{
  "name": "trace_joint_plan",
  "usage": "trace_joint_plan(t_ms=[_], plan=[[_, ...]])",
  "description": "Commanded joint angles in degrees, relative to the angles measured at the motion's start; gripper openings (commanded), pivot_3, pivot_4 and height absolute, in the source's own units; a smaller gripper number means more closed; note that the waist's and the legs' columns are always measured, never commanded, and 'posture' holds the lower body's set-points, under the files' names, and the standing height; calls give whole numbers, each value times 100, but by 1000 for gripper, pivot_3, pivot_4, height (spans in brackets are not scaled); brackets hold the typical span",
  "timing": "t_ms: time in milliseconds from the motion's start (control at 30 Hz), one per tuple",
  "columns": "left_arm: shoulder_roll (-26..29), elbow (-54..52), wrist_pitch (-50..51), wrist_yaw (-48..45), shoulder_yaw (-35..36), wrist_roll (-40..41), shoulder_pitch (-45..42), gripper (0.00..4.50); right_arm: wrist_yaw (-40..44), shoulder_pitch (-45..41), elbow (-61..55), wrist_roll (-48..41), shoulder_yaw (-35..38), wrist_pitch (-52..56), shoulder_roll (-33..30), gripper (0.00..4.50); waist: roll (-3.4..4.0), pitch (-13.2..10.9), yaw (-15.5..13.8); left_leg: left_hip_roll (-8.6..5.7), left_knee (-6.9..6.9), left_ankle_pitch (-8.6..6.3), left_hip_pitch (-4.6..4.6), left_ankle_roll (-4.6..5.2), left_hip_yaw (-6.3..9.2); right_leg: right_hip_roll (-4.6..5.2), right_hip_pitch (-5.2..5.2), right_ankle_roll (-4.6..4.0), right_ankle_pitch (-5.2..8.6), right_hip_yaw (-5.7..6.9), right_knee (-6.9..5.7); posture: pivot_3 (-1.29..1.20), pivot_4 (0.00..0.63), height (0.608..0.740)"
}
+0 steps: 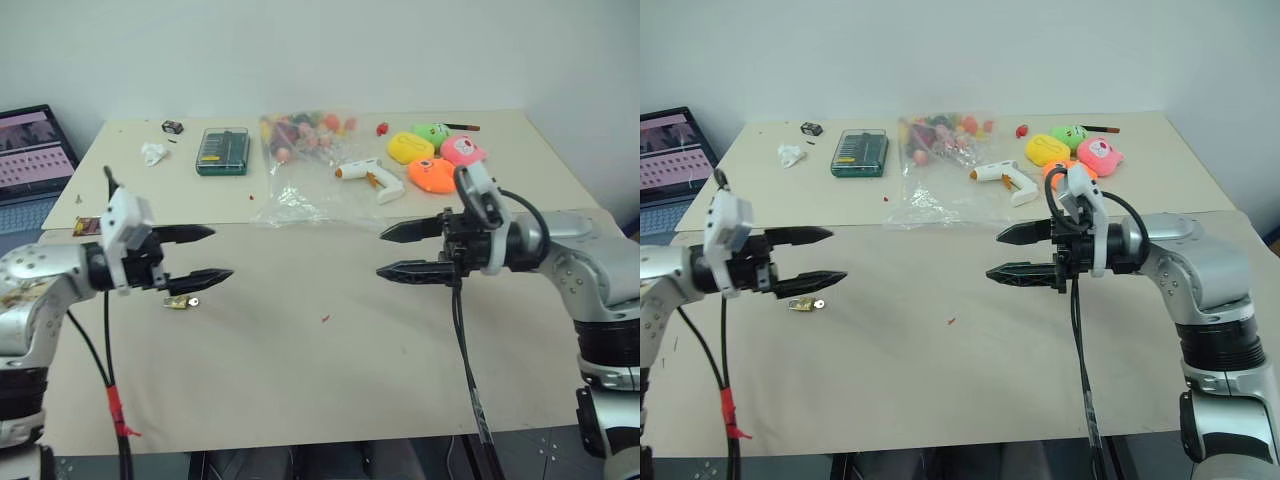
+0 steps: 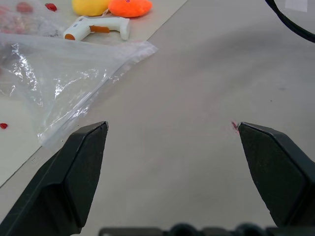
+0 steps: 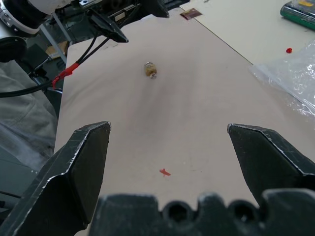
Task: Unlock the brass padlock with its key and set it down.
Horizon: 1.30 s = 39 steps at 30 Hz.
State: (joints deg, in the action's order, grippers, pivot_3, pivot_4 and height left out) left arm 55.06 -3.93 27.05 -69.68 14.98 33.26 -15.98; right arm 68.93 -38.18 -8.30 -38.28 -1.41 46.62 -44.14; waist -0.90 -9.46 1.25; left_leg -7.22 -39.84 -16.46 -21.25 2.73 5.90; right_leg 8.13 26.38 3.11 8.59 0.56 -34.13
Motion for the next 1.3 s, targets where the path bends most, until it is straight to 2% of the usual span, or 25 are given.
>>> trace_joint_plan(t_ms=[33, 133, 300, 400, 600, 867, 1033, 1300], plan=[[472, 460, -747, -583, 318, -374, 363, 4500, 35, -59, -12, 34, 33, -229, 73, 4488, 0, 0, -12, 6, 0, -2, 0, -4, -3, -8, 0, -5, -3, 0, 1, 0, 150, 740], [531, 1139, -1460, -795, 369, -629, 391, 4500, 17, -68, 33, 92, -25, -312, 194, 4488, 1, -1, -43, 8, 0, -2, 2, -4, -4, -10, -2, -7, -4, -1, 2, 0, 150, 740], [445, 2277, -3007, -1061, -49, -1348, 150, 4500, -29, 37, -33, 108, 16, -337, 255, 4488, 1, -1, -84, 7, -1, -3, 3, -5, -3, -10, -5, -10, -6, 1, 3, 0, 150, 740], [273, 3127, -3901, -1300, -599, -1861, -324, 4500, -138, 179, -143, 96, 92, -313, 216, 4488, 1, -1, -106, 7, -2, -4, 4, -4, -3, -9, -7, -11, -8, 4, 5, 0, 150, 740], [-93, 4859, -4831, -1643, -1254, -2437, -1544, 4500, -290, 455, -443, -21, 315, -173, 33, 4488, -2, 1, -119, 7, -7, -4, 1, -3, -4, -9, -6, -14, -12, 7, 2, 0, 150, 740], [-427, 6534, -5364, -1857, -1744, -3062, -2712, 4500, -485, 773, -776, -211, 589, 30, -207, 4488, -5, 3, -44, 9, -14, -6, 1, 2, -8, -11, -8, -13, -13, 9, -1, 0, 150, 740], [-512, 6917, -5607, -1945, -1855, -3272, -2845, 4500, -545, 833, -852, -291, 645, 87, -287, 4488, -6, 2, -23, 11, -17, -7, 1, 4, -14, -12, -8, -12, -13, 7, -3, 0, 150, 740], [-321, 7268, -5695, -1834, -1989, -3656, -2963, 4500, -577, 786, -796, -218, 559, 31, -266, 4488, -6, 3, -12, 13, -23, -8, 3, 5, -16, -15, -9, -11, -13, 6, -6, 0, 150, 740]])
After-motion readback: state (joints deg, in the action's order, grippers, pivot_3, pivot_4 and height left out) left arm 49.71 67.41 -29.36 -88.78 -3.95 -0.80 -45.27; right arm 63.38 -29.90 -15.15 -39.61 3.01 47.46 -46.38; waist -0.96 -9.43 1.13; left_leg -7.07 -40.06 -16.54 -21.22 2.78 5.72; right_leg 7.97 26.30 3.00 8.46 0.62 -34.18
